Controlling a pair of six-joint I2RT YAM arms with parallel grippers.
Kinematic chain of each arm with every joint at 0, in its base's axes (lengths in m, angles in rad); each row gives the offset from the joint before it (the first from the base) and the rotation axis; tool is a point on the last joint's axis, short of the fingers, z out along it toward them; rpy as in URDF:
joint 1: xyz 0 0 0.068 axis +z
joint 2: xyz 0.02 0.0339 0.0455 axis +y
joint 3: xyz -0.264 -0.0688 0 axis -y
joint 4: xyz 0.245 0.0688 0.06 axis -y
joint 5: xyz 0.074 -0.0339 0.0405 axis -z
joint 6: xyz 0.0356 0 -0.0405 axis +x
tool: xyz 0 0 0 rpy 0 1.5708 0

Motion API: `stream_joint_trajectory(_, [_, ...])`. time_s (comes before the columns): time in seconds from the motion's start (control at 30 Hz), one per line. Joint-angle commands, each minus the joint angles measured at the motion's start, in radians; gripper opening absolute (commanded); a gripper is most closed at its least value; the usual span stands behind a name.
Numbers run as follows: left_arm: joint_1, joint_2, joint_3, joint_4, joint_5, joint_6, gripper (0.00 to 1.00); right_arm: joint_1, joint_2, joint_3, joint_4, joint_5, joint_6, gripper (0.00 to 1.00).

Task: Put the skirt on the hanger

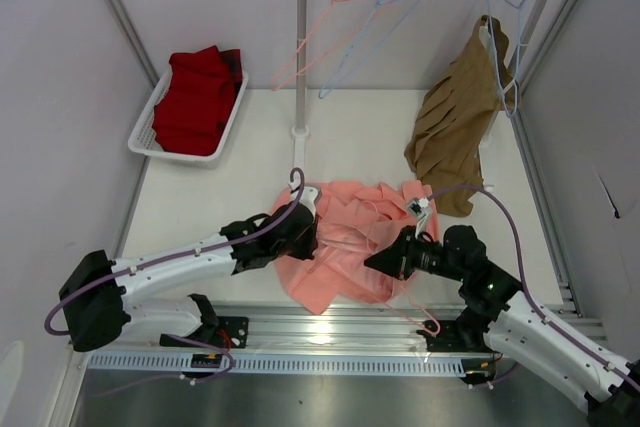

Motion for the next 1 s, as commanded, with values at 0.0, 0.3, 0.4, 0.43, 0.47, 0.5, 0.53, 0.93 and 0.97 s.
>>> stream_joint_trajectory(0.0, [-0.011,-0.018,0.017,0.015,0.001,0.007,0.0,0.0,0.023,-0.016,0.135,-0.023,0.0,0.0])
stream_joint_trajectory(0.3, [-0.011,-0.032,0.015,-0.003,-0.019,0.035,0.0,-0.008,0.046,-0.042,0.2,-0.051,-0.005,0.0])
stream_joint_trajectory(0.4, [-0.012,-0.046,0.014,0.003,-0.009,0.07,0.04,-0.025,0.038,-0.048,0.204,-0.078,0.001,0.0])
stream_joint_trajectory(0.43, [-0.012,-0.049,0.015,0.003,-0.008,0.085,0.06,-0.031,0.04,-0.051,0.206,-0.085,0.001,0.0])
stream_joint_trajectory(0.47, [-0.012,-0.054,0.015,0.007,-0.005,0.094,0.07,-0.034,0.043,-0.06,0.214,-0.097,0.007,0.0])
stream_joint_trajectory(0.5, [-0.012,-0.057,0.015,0.008,-0.003,0.102,0.08,-0.037,0.043,-0.066,0.223,-0.103,0.012,0.0])
stream_joint_trajectory(0.53, [-0.012,-0.058,0.014,0.009,-0.003,0.114,0.09,-0.04,0.044,-0.072,0.23,-0.108,0.016,0.0])
stream_joint_trajectory(0.93, [-0.012,-0.08,0.032,-0.022,-0.042,0.121,0.16,-0.06,0.115,-0.166,0.424,-0.14,0.056,0.0])
stream_joint_trajectory(0.97, [-0.012,-0.083,0.031,-0.017,-0.043,0.122,0.18,-0.062,0.126,-0.169,0.451,-0.144,0.058,0.0])
